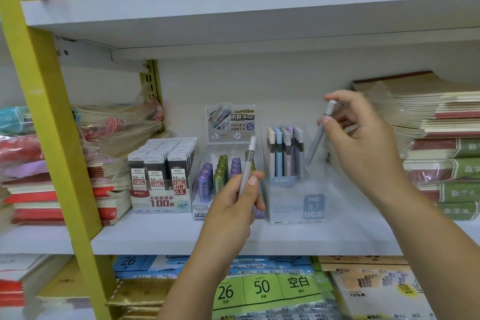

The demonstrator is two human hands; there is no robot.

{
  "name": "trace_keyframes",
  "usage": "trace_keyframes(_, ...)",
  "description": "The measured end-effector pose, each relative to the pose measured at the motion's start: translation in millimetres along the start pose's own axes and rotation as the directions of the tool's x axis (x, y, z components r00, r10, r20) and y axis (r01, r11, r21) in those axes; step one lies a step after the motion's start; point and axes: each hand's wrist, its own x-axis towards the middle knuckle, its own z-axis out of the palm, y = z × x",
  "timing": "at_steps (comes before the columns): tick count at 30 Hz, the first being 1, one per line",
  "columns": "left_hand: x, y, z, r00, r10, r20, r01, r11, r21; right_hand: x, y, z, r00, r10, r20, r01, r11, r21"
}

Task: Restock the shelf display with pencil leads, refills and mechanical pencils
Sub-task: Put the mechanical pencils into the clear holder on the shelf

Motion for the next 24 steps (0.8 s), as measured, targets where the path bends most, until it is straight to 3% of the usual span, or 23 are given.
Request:
trace_keyframes(6, 0.4, -2.1, 1.7, 1.000, -0.017, -0.001, 0.017, 0.999, 0.029, -7.6, 15.8, 5.3, 0.988, 0.054, 0.147, -0.030, 0.987, -0.155)
trace_keyframes(19, -0.4, -2.7, 0.5, 1.000, -0.030, 0.000, 0.030, 1.000, -0.001, -9.0, 5.2, 5.3, 0.968, 0.064, 0.243, -0.016, 0.981, -0.192)
trace_keyframes(24, -1.4, -1.9, -1.0, 0.999, -0.033, 0.001, 0.033, 0.999, -0.009, -10.6, 9.0, 7.4, 0.980, 0.058, 0.189, -0.017, 0.976, -0.216)
